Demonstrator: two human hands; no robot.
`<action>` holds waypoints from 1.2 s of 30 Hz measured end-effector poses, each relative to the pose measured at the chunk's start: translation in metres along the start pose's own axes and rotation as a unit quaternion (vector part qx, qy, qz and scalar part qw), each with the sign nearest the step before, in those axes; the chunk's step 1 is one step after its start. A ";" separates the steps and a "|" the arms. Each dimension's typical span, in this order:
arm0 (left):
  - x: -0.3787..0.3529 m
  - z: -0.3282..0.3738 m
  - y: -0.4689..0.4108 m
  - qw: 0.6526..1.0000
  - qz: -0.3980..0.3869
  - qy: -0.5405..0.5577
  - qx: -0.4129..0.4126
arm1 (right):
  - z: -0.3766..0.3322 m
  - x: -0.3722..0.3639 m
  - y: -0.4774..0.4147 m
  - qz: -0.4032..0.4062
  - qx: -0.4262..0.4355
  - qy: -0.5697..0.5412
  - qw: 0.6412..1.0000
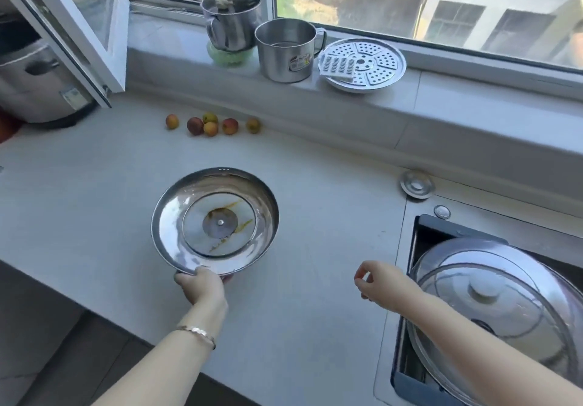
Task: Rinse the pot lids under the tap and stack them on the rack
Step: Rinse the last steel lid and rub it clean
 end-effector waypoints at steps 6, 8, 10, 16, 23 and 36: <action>-0.045 -0.002 0.083 0.931 -0.167 -0.246 -0.210 | 0.074 0.042 0.021 0.083 -0.043 -0.025 0.995; -0.060 -0.016 0.120 0.894 -0.219 -0.293 -0.257 | 0.107 0.057 0.034 0.107 -0.056 -0.040 0.992; -0.066 -0.031 0.166 0.864 -0.256 -0.322 -0.292 | 0.148 0.074 0.046 0.141 -0.073 -0.046 0.986; -0.067 -0.101 0.301 0.804 -0.372 -0.315 -0.341 | 0.281 0.127 0.102 0.205 -0.135 -0.105 0.964; -0.040 -0.199 0.417 0.810 -0.396 -0.315 -0.298 | 0.427 0.184 0.147 0.225 -0.142 -0.091 0.960; -0.024 -0.264 0.507 0.761 -0.408 -0.389 -0.322 | 0.507 0.241 0.119 0.304 -0.065 0.004 0.951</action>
Point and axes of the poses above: each hand's wrist, its own y-axis away from the middle knuckle, its own x-axis out of the back of the hand, z = x × y, the point moved 7 cm from there along -y, towards the middle knuckle, and after that the axes turned 12 degrees about z, right-handed, at the moved point
